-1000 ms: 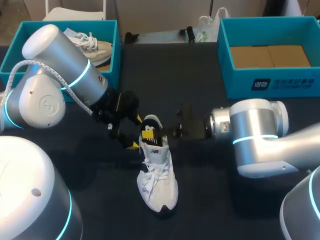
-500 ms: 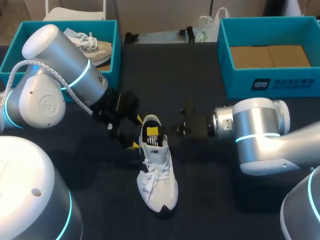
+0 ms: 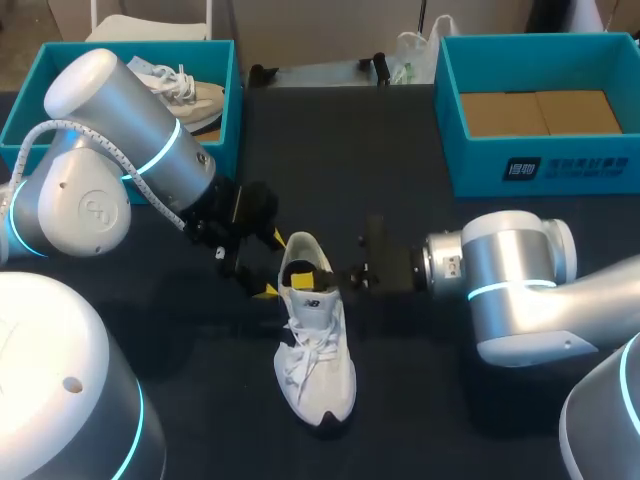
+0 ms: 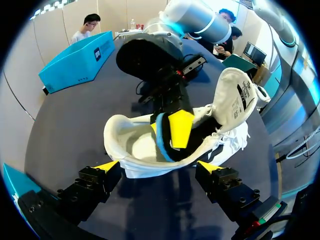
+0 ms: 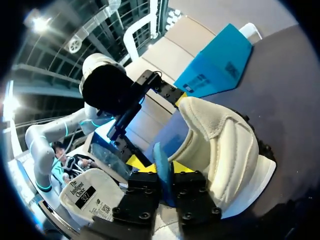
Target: Take the shoe out of the shoebox, open the shoe tongue, remove and reinsert the insole, then place the shoe into the shoebox
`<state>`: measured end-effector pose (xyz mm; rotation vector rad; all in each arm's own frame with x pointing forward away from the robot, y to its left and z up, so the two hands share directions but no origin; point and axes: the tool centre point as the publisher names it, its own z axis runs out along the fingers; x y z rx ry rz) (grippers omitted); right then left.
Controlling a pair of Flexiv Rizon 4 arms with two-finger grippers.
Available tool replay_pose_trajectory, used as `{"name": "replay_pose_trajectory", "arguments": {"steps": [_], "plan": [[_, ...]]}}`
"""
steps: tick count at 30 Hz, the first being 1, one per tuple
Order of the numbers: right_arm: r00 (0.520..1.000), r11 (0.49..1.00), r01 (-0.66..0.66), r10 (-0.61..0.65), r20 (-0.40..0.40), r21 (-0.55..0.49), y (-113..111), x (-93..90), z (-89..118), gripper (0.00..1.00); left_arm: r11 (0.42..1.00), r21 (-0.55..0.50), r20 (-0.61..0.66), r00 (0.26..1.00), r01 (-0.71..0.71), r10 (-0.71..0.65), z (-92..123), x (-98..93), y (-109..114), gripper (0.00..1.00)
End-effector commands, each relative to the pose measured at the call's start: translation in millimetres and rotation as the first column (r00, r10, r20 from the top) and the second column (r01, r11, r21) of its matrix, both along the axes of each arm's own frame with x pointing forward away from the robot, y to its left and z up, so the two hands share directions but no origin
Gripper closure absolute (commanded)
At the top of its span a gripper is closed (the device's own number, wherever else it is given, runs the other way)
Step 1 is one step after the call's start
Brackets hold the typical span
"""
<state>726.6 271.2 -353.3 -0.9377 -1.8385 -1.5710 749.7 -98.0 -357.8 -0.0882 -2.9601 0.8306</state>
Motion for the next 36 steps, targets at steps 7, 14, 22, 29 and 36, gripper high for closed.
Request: {"name": "replay_pose_trajectory", "arguments": {"steps": [7, 14, 22, 29, 36], "plan": [[0.998, 0.998, -0.012, 0.015, 0.063, -0.057, -0.6, 9.8, 23.2, 0.44, 1.0, 0.002, 0.001, 1.0, 0.0, 0.0, -0.3, 0.0, 0.1, 0.0], [0.998, 0.999, -0.01, 0.014, 0.064, -0.053, -4.0, 21.4, 21.4, 1.0, 1.0, 0.002, 0.001, 1.0, 0.0, 0.0, -0.3, 0.0, 0.1, 0.0], [1.0, 0.998, -0.003, 0.003, 0.001, -0.055, -1.0, 14.2, 3.4, 1.0, 1.0, 0.002, 0.001, 1.0, 0.0, 0.0, -0.3, 0.0, 0.1, 0.0], [0.998, 0.998, 0.004, -0.007, -0.062, -0.059, 1.0, -1.8, -10.7, 1.0, 1.0, 0.002, 0.001, 1.0, 0.0, 0.0, -0.3, 0.0, 0.1, 0.0], [1.0, 0.996, -0.005, 0.005, -0.001, -0.094, 1.0, 1.4, 12.2, 0.54, 1.0, 0.002, 0.001, 1.0, 0.0, 0.0, -0.3, 0.0, 0.1, 0.0]]}}
